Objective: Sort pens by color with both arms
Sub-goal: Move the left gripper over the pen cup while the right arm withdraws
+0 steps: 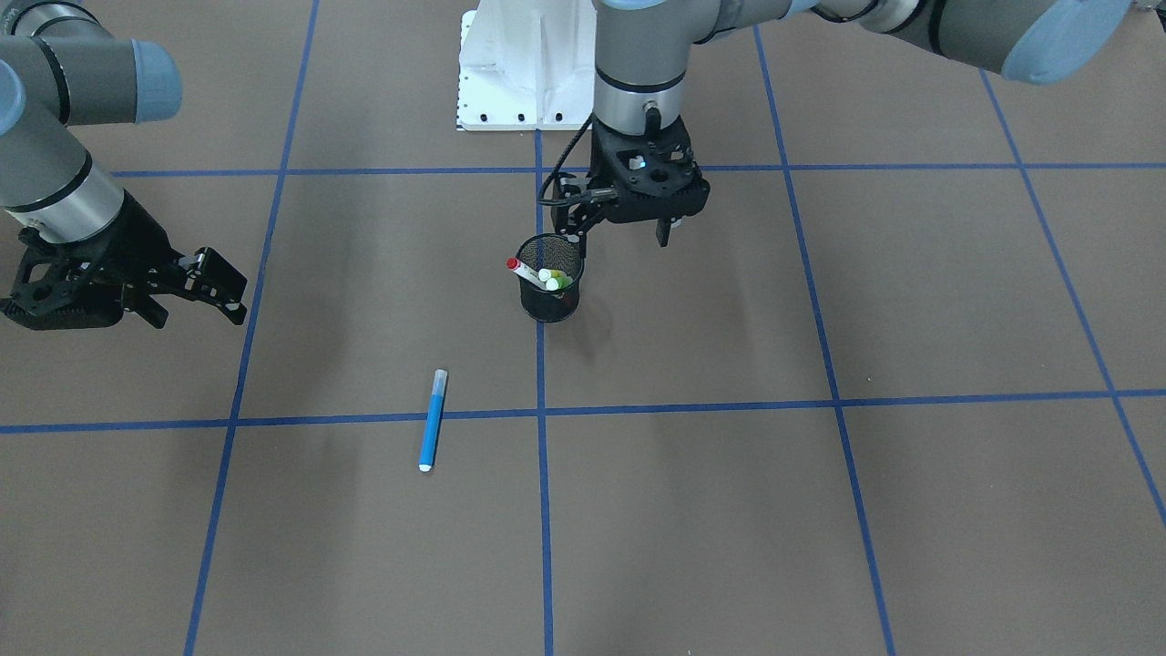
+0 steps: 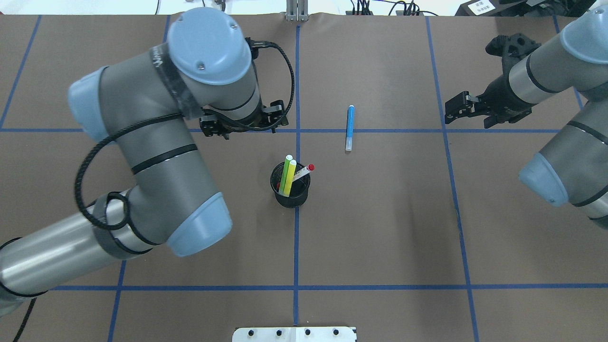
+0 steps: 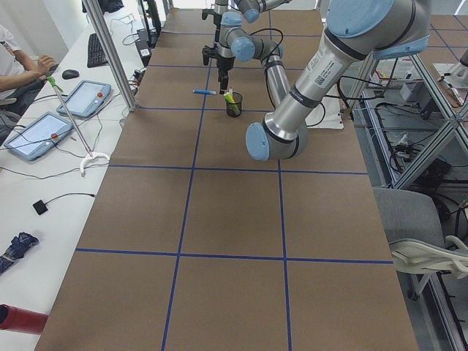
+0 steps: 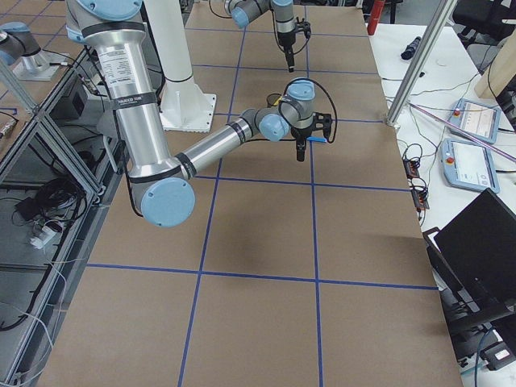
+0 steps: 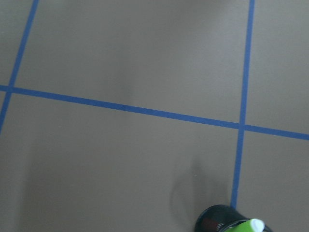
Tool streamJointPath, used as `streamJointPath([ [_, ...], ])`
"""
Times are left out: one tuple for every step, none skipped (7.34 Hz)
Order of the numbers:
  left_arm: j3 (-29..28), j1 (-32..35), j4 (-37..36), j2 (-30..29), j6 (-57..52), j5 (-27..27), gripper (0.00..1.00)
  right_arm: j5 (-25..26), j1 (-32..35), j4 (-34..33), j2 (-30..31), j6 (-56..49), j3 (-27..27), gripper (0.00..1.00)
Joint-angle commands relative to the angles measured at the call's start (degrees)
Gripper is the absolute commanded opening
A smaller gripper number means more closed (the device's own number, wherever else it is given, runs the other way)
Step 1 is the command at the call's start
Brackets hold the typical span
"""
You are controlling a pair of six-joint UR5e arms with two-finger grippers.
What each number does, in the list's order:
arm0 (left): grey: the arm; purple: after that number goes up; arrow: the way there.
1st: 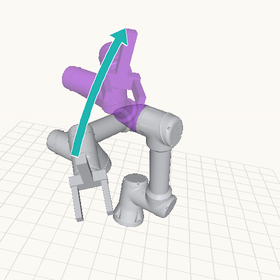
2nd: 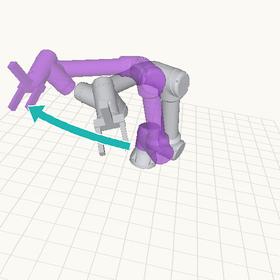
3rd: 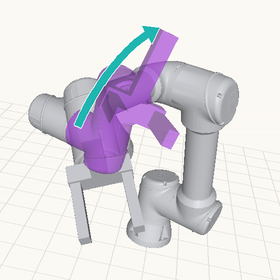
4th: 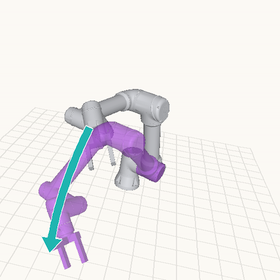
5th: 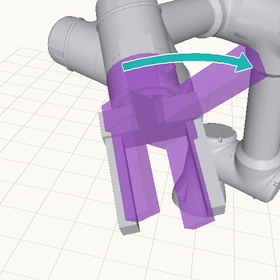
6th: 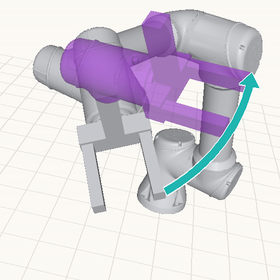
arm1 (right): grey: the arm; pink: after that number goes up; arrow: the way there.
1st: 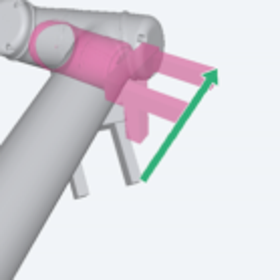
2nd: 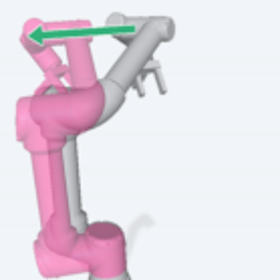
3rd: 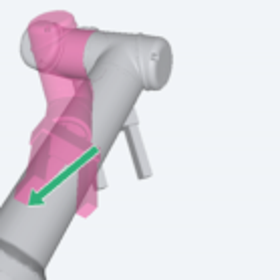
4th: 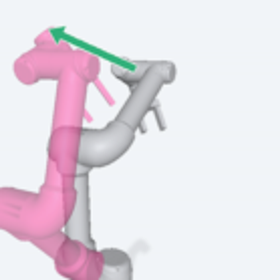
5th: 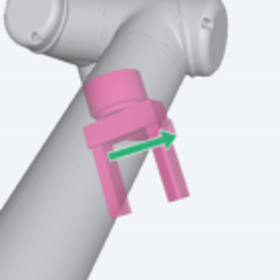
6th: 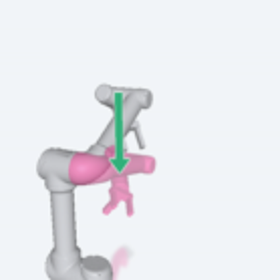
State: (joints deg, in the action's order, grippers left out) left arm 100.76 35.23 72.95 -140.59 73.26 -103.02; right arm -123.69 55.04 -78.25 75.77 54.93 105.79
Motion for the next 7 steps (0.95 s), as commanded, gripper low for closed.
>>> streamJointPath([
  [-4.08, -4.44, -0.09, -4.6, -1.27, 7.69, 0.91, 0.03, 1.37, 0.02, 1.83, -2.53, 0.38, 0.98],
  [-5.13, -6.47, -0.09, -4.87, -1.36, 11.22, 0.91, 0.12, 2.16, 0.02, 2.8, -4.46, 0.29, 0.98],
  [-7.49, -8.15, -0.09, -6.7, -1.36, 13.35, 0.91, 0.03, 3.04, 0.37, 4.28, -6.57, 0.21, 0.98],
  [-12.64, -8.86, -0.35, -10.54, -1.36, 14.15, 0.9, 0.12, 3.22, 0.37, 4.47, -7.2, 0.12, 0.98],
  [-14.96, -9.21, -0.35, -11.71, -1.36, 14.86, 0.9, 0.12, 3.23, 0.37, 4.48, -7.29, -0.06, 0.98],
  [-16.72, -10.78, -0.27, -11.99, -1.45, 17.04, 0.86, 0.21, 3.23, 0.37, 4.48, -7.38, -0.23, 0.98],
  [-17.35, -10.89, -0.27, -11.64, -2.23, 17.41, 0.83, 0.99, 3.23, 0.37, 4.56, -7.47, -0.32, 0.98],
])
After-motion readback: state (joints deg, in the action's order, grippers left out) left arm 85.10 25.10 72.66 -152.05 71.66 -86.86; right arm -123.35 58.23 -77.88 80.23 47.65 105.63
